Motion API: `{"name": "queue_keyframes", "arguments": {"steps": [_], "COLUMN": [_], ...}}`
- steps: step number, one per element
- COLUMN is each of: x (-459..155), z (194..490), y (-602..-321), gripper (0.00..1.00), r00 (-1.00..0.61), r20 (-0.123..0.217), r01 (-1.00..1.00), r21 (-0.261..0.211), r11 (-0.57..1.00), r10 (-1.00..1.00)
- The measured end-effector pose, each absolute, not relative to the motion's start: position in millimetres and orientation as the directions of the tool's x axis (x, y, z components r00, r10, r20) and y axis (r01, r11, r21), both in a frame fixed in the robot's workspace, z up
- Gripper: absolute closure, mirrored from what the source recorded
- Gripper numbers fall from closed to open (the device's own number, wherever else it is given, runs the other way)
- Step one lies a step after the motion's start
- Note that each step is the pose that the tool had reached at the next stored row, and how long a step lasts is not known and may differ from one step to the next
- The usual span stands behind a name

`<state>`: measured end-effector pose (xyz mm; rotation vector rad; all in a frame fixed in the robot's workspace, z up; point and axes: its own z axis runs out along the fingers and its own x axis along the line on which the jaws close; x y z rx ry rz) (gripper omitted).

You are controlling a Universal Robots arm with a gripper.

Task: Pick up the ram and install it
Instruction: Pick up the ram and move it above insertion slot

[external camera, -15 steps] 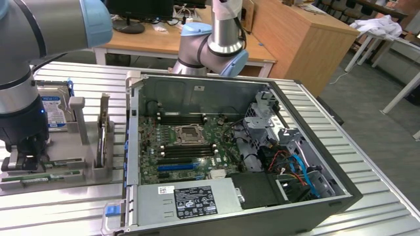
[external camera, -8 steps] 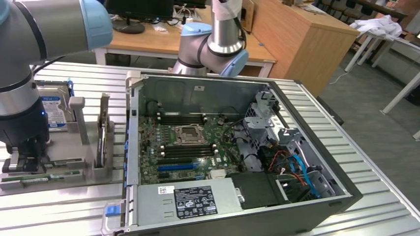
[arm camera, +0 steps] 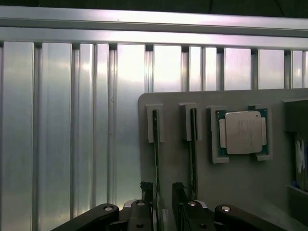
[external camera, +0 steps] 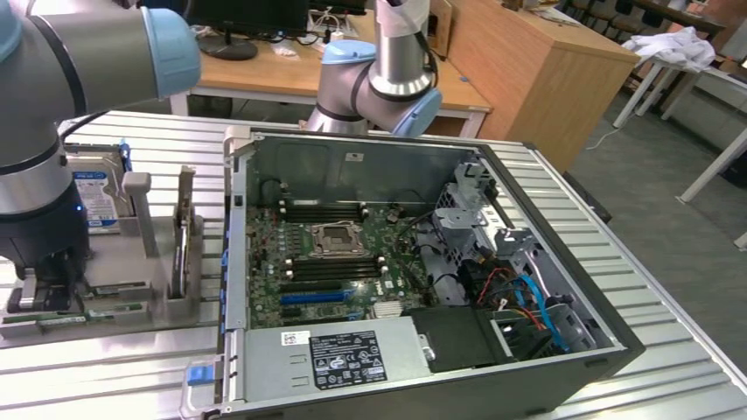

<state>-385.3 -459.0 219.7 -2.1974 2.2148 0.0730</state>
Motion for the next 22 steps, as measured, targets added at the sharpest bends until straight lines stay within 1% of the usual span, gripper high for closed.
{"name": "queue_keyframes", "arguments": {"steps": [11,13,22], "x": [-385,-385,-373], "z": [209,203,202], "y": [-459,-459,-459], "gripper": [0.70,0.70,0.70], "r00": [-0.008,-0.008,-0.008], "r20": [-0.048,-0.048,-0.048], "r01": [-1.000,-1.000,-1.000], "r21": [0.018,0.019,0.019], "r11": [0.007,0.007,0.007], "r10": [-0.999,-0.999,-0.999]}}
